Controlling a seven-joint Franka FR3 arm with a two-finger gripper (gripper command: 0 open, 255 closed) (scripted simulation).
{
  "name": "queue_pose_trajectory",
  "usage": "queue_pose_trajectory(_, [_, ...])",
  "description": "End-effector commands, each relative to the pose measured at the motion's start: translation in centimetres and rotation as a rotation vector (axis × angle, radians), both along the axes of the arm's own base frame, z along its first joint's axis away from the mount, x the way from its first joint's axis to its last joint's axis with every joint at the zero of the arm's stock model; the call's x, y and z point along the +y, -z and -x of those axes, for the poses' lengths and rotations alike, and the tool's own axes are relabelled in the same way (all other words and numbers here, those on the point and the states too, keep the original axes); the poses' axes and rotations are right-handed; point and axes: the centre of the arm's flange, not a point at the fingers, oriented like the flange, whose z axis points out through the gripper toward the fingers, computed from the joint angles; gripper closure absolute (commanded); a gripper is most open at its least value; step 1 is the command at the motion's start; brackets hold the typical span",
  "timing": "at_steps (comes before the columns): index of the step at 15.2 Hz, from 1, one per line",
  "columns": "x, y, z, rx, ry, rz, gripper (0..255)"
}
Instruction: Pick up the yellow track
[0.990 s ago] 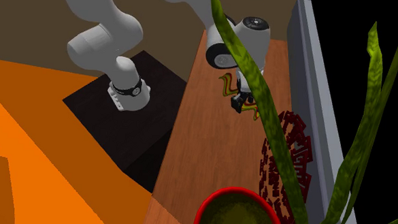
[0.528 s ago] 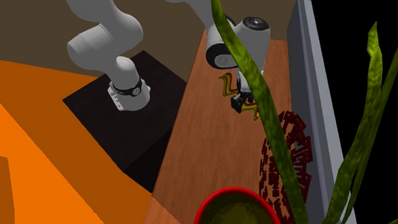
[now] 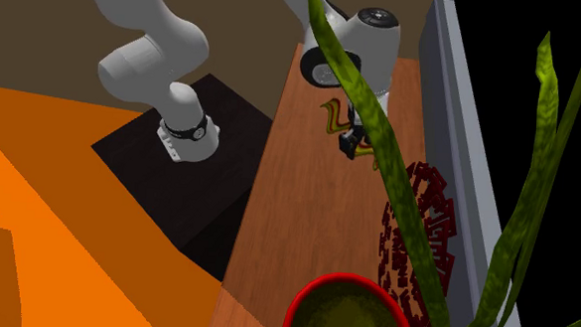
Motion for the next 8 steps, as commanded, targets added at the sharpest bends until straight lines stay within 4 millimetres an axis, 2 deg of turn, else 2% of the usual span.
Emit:
queue_pose_trajectory(1, [0.1, -1.1, 0.0, 0.000, 0.000, 0.000, 255])
queue_pose_trajectory(8, [0.1, -4.8, 0.0, 0.000, 0.000, 0.000, 255])
